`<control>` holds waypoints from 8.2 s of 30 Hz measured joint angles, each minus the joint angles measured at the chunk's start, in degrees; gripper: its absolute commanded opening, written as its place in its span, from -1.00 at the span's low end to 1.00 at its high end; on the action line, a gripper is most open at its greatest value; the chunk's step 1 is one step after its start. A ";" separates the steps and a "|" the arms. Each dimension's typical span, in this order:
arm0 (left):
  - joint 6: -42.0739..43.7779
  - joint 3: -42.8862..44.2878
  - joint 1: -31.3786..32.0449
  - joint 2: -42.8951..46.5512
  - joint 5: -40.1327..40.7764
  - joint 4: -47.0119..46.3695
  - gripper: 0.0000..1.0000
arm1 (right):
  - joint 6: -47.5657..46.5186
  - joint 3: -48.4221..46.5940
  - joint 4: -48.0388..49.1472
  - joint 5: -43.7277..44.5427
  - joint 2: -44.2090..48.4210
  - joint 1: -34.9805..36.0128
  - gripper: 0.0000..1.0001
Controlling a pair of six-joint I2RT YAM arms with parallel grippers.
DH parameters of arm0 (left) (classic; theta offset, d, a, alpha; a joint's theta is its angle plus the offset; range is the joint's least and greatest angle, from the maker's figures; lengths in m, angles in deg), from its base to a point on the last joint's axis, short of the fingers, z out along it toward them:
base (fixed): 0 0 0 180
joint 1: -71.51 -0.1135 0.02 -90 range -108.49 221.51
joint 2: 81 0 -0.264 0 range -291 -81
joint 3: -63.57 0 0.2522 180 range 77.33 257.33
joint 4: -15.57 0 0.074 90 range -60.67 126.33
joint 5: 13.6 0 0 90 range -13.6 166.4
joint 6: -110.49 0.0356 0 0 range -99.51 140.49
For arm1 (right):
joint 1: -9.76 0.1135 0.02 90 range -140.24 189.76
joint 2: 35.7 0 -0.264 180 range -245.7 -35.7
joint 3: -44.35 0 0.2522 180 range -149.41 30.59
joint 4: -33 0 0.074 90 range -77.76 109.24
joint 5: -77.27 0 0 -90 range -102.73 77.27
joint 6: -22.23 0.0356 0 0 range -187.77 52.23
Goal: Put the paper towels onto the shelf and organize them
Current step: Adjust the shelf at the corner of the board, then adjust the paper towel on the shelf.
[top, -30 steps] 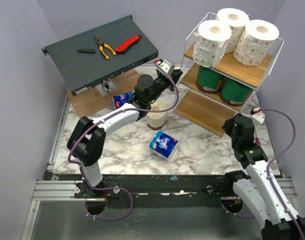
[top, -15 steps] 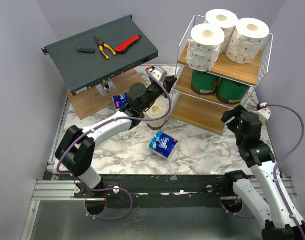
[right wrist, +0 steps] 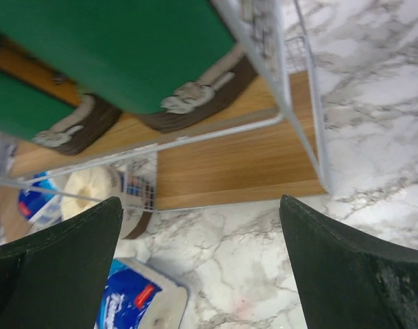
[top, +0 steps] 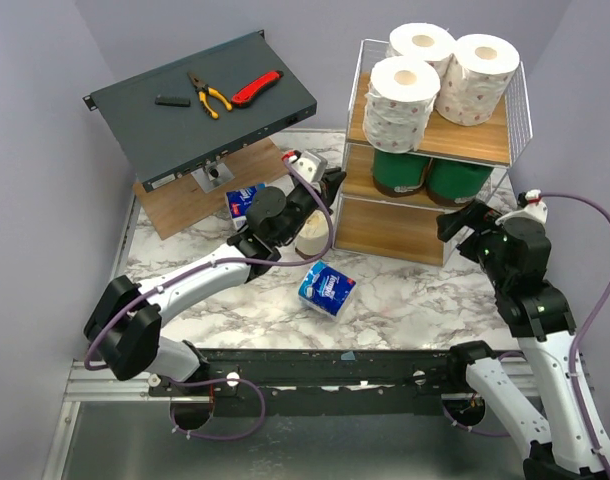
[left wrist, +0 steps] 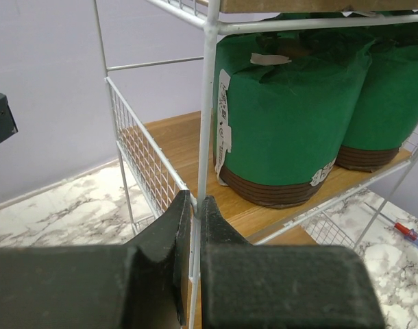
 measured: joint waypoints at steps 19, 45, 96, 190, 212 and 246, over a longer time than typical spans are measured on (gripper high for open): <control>-0.57 -3.48 1.79 3.91 4.87 0.59 -1.00 | -5.55 -20.90 9.03 -25.14 -6.34 1.11 0.99; -3.39 -3.04 2.16 3.91 4.94 1.33 -1.00 | -5.68 -32.20 21.29 -0.70 -24.22 1.18 0.12; -5.73 -2.75 2.54 4.24 4.92 3.69 -0.35 | -7.76 -36.00 17.44 -17.18 -23.58 2.67 0.99; -4.04 7.02 2.54 2.95 3.32 10.60 0.01 | -19.32 -60.63 7.21 -10.88 -28.13 12.15 1.00; -5.51 6.71 2.54 3.34 3.34 11.80 0.01 | -19.67 -52.83 3.52 -15.67 -32.96 14.73 1.00; -6.49 6.71 2.54 3.34 3.19 12.59 -0.16 | -23.76 -40.59 7.87 18.53 -25.59 17.57 0.99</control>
